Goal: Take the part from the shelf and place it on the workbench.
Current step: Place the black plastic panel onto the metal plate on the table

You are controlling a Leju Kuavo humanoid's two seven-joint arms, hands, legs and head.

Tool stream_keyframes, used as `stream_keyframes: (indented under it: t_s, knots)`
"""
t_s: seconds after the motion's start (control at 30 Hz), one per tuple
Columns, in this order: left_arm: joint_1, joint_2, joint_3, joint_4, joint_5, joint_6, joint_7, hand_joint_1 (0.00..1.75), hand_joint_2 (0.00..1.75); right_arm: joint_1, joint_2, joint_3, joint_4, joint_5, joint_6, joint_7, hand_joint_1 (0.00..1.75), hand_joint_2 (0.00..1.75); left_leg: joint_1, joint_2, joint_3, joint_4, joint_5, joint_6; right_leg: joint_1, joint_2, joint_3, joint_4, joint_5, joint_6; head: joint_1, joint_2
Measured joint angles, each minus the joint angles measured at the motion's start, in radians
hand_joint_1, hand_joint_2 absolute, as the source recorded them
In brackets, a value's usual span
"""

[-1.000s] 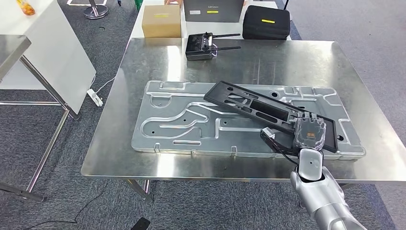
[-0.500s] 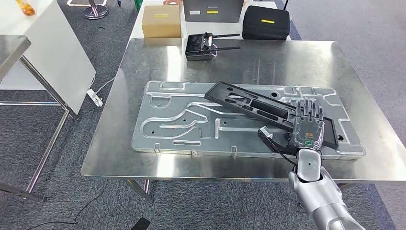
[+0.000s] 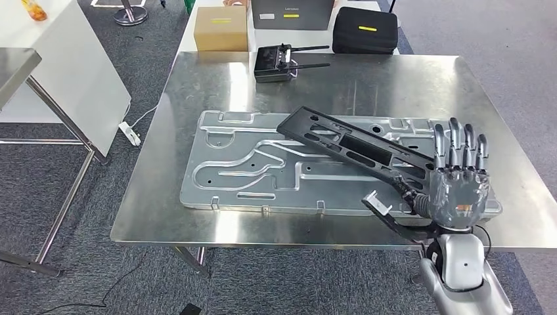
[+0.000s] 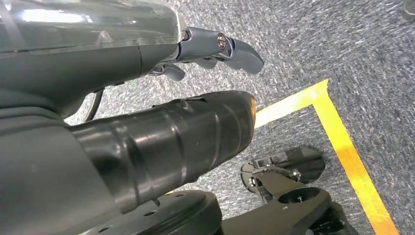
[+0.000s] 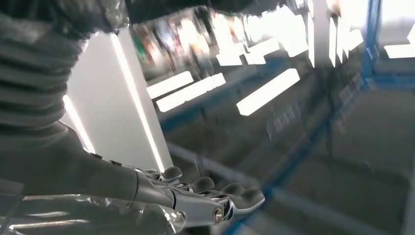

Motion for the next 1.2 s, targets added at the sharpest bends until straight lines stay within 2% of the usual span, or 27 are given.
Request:
stream_keyframes:
  t_s: [0.13, 0.33, 0.47, 0.6, 0.7, 0.77, 0.83, 0.9, 0.97, 1.07, 1.2]
  knots:
    - [0.004, 0.0, 0.004, 0.0, 0.006, 0.001, -0.006, 0.0, 0.0, 0.069, -0.037, -0.022, -0.137, 0.001, -0.004, -0.005, 0.0, 0.0, 0.0, 0.0, 0.0, 0.0, 0.0, 0.0, 0.0, 0.0, 0.0, 0.0, 0.0, 0.0, 0.0, 0.0]
    - [0.004, 0.0, 0.007, 0.0, 0.006, 0.001, -0.008, 0.0, 0.0, 0.1, -0.058, -0.033, -0.211, -0.002, -0.004, -0.006, 0.0, 0.0, 0.0, 0.001, 0.002, 0.0, 0.0, 0.0, 0.0, 0.001, 0.001, 0.0, 0.0, 0.0, 0.0, 0.0]
    - [0.004, 0.0, 0.012, 0.0, 0.007, 0.003, -0.008, 0.0, 0.0, 0.109, -0.066, -0.034, -0.231, -0.005, -0.004, -0.007, 0.0, 1.75, 0.0, 0.001, 0.002, 0.0, 0.0, 0.0, 0.0, 0.001, 0.001, 0.0, 0.0, 0.001, 0.0, 0.0]
    - [0.006, 0.0, 0.017, 0.0, 0.01, 0.034, -0.008, 0.0, 0.0, 0.144, -0.082, -0.043, -0.266, -0.054, -0.004, -0.022, 0.0, 1.75, 0.0, 0.0, 0.002, 0.0, 0.0, 0.0, 0.0, 0.0, 0.002, 0.0, 0.0, 0.001, 0.0, 0.0]
    - [0.008, 0.0, 0.021, 0.0, 0.014, 0.057, -0.007, 0.0, 0.0, 0.185, -0.068, -0.064, -0.324, -0.124, -0.004, -0.079, 0.0, 1.75, 0.0, 0.0, 0.002, 0.0, -0.001, 0.0, 0.0, 0.0, 0.002, 0.0, -0.001, 0.0, 0.0, 0.0]
    - [0.009, 0.0, 0.022, 0.0, 0.018, 0.065, -0.006, 0.0, 0.0, 0.207, -0.025, -0.088, -0.368, -0.207, -0.005, -0.176, 0.0, 1.75, 0.0, 0.001, 0.002, 0.0, -0.001, 0.0, 0.0, 0.0, 0.002, 0.0, -0.001, 0.0, 0.0, 0.0]
    - [0.01, 0.0, 0.023, 0.0, 0.018, 0.073, -0.005, 0.0, 0.0, 0.221, 0.054, -0.128, -0.402, -0.344, -0.005, -0.345, 0.0, 1.75, 0.001, 0.001, 0.002, -0.001, -0.001, -0.001, 0.001, 0.001, 0.001, 0.0, -0.002, 0.0, 0.0, 0.0]
    - [0.011, 0.0, 0.023, 0.0, 0.018, 0.085, -0.003, 0.0, 0.0, 0.234, 0.164, -0.182, -0.422, -0.517, -0.005, -0.543, 0.0, 1.75, 0.002, 0.001, 0.003, -0.001, -0.001, -0.001, 0.002, 0.001, 0.001, 0.0, -0.002, -0.001, 0.0, 0.0]
    - [0.013, 0.0, 0.024, 0.0, 0.018, 0.099, 0.001, 0.0, 0.0, 0.258, 0.277, -0.23, -0.433, -0.679, -0.005, -0.689, 0.0, 1.75, 0.002, 0.0, 0.003, -0.001, -0.001, -0.001, 0.002, 0.0, 0.002, 0.0, -0.002, -0.001, 0.0, 0.0]
    - [0.017, -0.001, 0.029, 0.0, 0.022, 0.113, 0.007, 0.0, 0.0, 0.303, 0.405, -0.263, -0.442, -0.831, -0.006, -0.765, 0.0, 1.75, 0.0, 0.0, 0.003, 0.0, -0.002, -0.001, 0.001, 0.001, 0.002, 0.0, -0.002, -0.001, 0.0, 0.0]
    - [0.022, 0.0, 0.042, 0.0, 0.028, 0.123, 0.007, 0.0, 0.0, 0.362, 0.5, -0.271, -0.436, -0.931, -0.006, -0.775, 0.0, 1.75, -0.005, 0.001, 0.003, 0.001, -0.005, 0.002, -0.002, 0.001, 0.003, -0.001, -0.003, 0.001, 0.0, 0.0]
